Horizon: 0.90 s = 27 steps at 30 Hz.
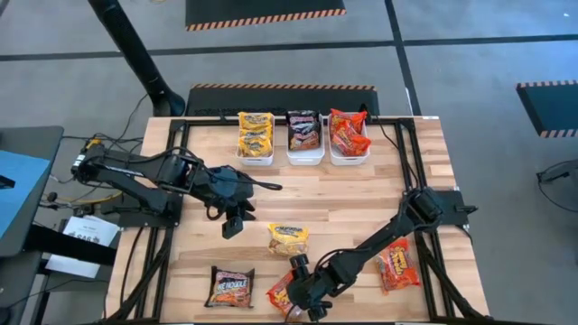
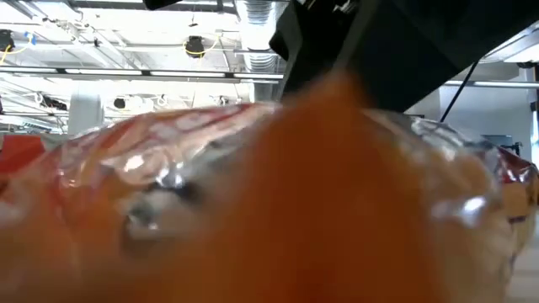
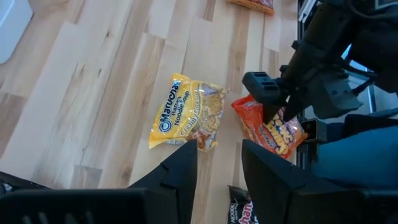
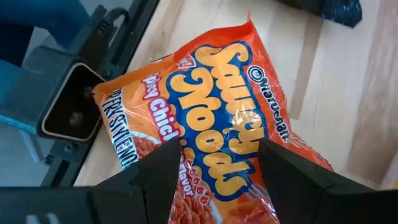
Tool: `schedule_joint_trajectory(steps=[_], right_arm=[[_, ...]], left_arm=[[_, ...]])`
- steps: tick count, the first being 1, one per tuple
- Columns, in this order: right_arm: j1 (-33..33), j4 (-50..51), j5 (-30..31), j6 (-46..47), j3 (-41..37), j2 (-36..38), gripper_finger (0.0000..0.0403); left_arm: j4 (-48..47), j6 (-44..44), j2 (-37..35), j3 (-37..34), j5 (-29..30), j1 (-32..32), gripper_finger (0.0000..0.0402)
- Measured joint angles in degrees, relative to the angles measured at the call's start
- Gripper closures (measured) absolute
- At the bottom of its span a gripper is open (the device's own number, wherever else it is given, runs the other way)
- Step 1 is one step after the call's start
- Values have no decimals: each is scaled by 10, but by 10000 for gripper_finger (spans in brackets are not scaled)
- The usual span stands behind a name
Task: Sort Maruchan noodles
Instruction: Put the orange noodle pack into the right white bin
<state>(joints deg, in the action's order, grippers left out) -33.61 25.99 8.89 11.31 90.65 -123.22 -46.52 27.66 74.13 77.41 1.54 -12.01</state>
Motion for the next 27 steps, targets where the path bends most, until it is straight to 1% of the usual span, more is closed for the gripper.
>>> schedule_joint_trajectory(steps=[3, 7, 11, 16, 20, 21, 27], right_arm=[[2, -4, -10, 31, 3, -21, 165], [4, -6, -11, 65, 4, -35, 198], [4, -13, -13, 72, 4, -36, 251], [4, -21, -16, 110, 2, -37, 326], [1, -16, -15, 112, 12, -38, 386], [-1, -15, -15, 112, 16, -39, 392], [-9, 28, -11, 112, 64, -40, 398]], left_arm=[[-1, 0, 0, 0, 0, 0, 290], [-3, 0, 0, 0, 0, 0, 290], [-3, 0, 0, 0, 0, 0, 290], [-3, 0, 0, 0, 0, 0, 290], [-3, -4, 0, 0, 0, 0, 290], [-3, -5, 0, 0, 0, 0, 290], [-3, -4, 0, 0, 0, 0, 290]])
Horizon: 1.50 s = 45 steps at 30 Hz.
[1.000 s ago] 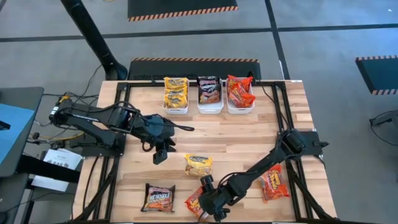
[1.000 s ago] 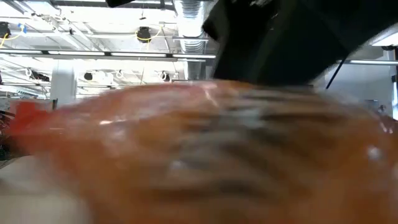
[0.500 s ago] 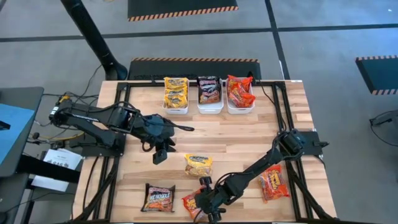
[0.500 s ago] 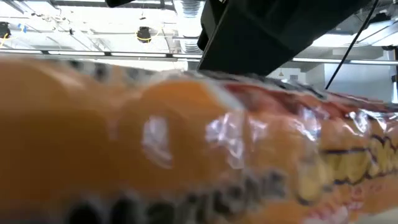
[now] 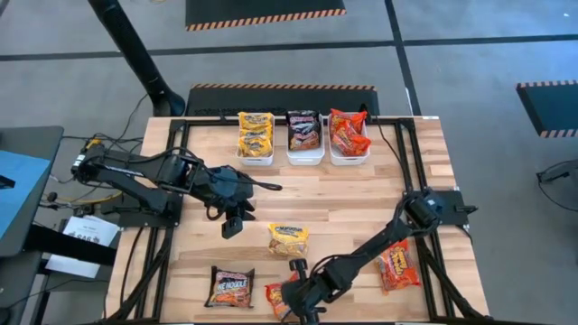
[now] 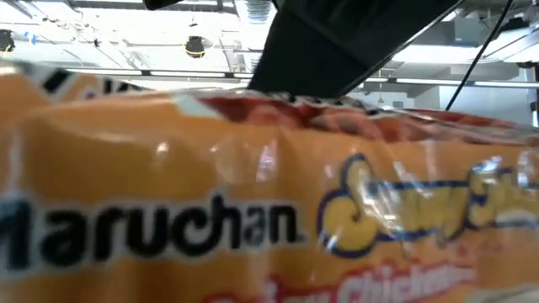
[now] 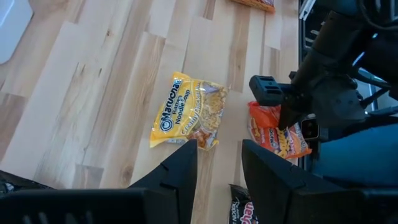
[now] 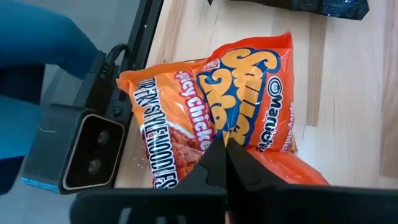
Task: Sort Maruchan noodles
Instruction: Put the orange noodle pack into the right white bin
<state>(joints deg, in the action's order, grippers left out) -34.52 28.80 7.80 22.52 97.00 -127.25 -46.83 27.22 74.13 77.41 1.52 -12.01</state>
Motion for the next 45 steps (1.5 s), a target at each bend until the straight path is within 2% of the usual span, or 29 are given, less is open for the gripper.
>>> schedule_joint_trajectory(steps=[3, 14, 21, 27, 30, 35, 40, 45], right_arm=[[-8, 63, 14, 0, 39, -4, 398], [-45, 292, 185, -14, 158, -5, 398], [-26, 455, 252, 3, 186, -1, 399], [7, 583, 313, 46, 186, 42, 399], [20, 615, 348, 63, 186, 75, 399], [48, 607, 389, 73, 111, 163, 399], [98, 591, 444, 118, -34, 269, 399], [173, 533, 480, 119, -165, 361, 399]], left_arm=[[0, 0, 0, 0, 0, 0, 290], [0, 3, 0, 0, 3, 0, 290], [-2, 3, 0, 0, 4, 0, 290], [-4, -20, 0, 0, 5, 0, 290], [-8, -33, 0, 0, 5, 0, 290], [-16, -53, 0, 0, 6, 0, 290], [-20, -94, 0, 0, 22, 0, 290], [-24, -132, 0, 0, 62, 0, 290]])
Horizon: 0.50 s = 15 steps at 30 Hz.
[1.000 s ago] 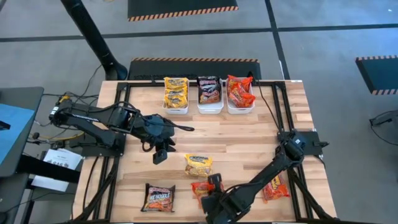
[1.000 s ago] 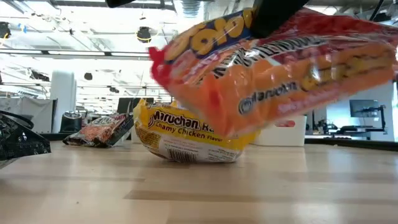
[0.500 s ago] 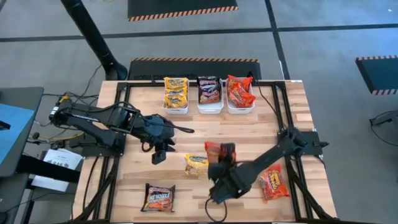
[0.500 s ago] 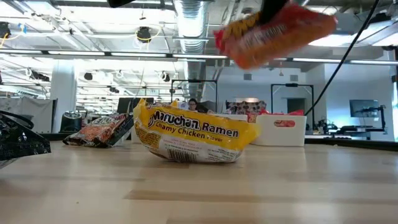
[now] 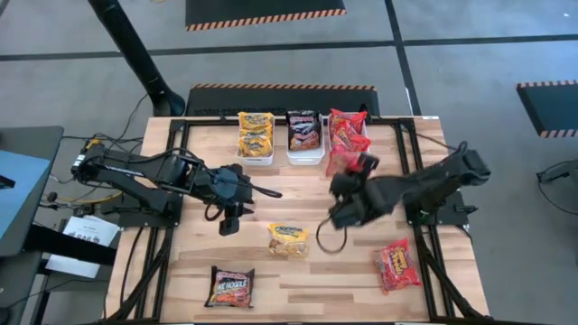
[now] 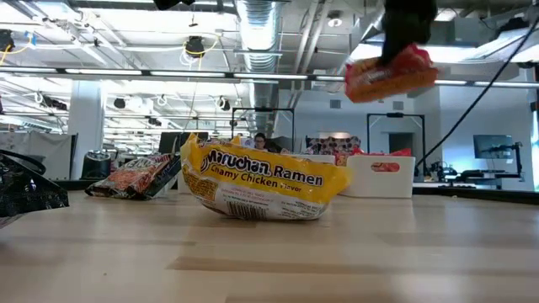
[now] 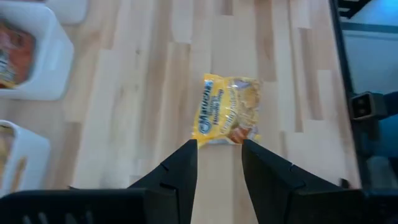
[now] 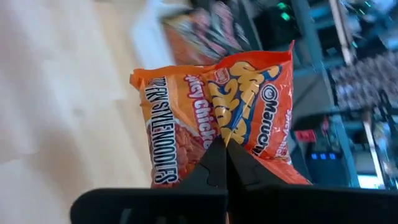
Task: Sort Maruchan noodles
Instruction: Put the orange noodle pack into the right white bin
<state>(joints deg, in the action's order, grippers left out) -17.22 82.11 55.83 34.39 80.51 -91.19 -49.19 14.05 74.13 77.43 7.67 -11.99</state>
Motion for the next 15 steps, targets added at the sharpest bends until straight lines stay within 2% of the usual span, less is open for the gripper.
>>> schedule_joint_trajectory(steps=[7, 15], right_arm=[[123, -106, 19, -81, -122, 84, 399], [222, -253, 13, -255, -185, 104, 398]], left_arm=[[0, -39, 0, 0, 7, 0, 290], [1, -39, 0, 0, 7, 0, 290]])
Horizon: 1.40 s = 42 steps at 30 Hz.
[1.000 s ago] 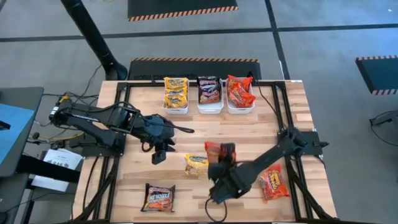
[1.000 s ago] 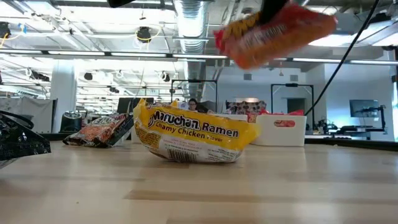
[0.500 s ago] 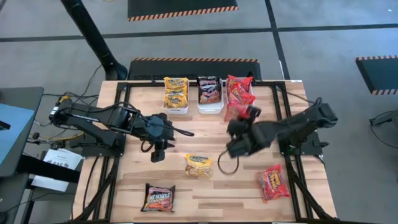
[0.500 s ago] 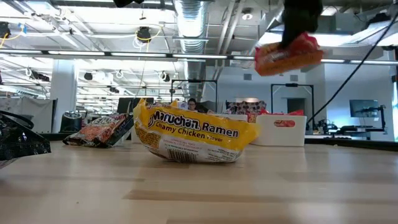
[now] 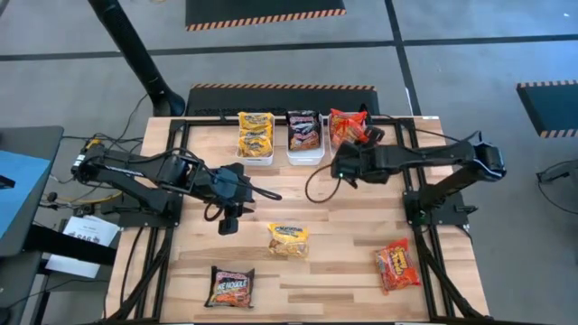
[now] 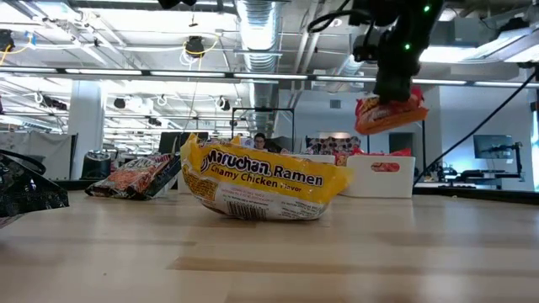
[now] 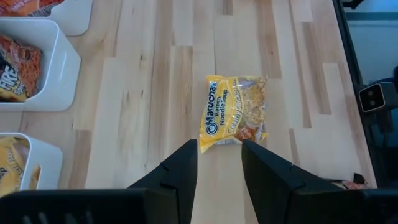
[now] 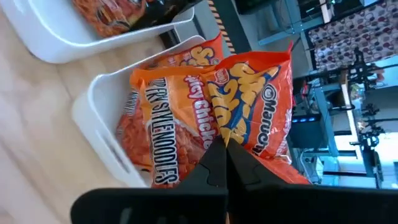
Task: Sort Maruchan noodles
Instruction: Put the orange noodle pack into the right white bin
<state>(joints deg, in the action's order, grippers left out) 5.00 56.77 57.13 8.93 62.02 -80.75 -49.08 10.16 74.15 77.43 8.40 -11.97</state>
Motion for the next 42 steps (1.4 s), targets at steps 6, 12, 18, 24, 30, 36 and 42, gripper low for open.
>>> schedule_joint_trajectory(steps=[6, 12, 18, 24, 30, 36, 42], right_arm=[[51, -77, -58, -130, -14, -7, 398], [100, -141, -135, -247, -15, -7, 399], [164, -157, -228, -287, -14, -14, 398], [203, -158, -257, -303, -14, -49, 398], [208, -175, -256, -305, -14, -86, 397], [202, -190, -244, -301, -14, -104, 374], [203, -175, -243, -281, -14, -104, 319]], left_arm=[[0, 6, 0, 0, -4, 0, 290], [0, 1, 0, 0, -4, 0, 290], [0, 1, 0, 0, -4, 0, 290], [0, -3, 0, 0, -2, 0, 290], [-2, -9, 0, 0, -2, 0, 290], [-24, -16, 0, 0, -2, 0, 290], [-31, -29, 0, 0, -2, 0, 290]])
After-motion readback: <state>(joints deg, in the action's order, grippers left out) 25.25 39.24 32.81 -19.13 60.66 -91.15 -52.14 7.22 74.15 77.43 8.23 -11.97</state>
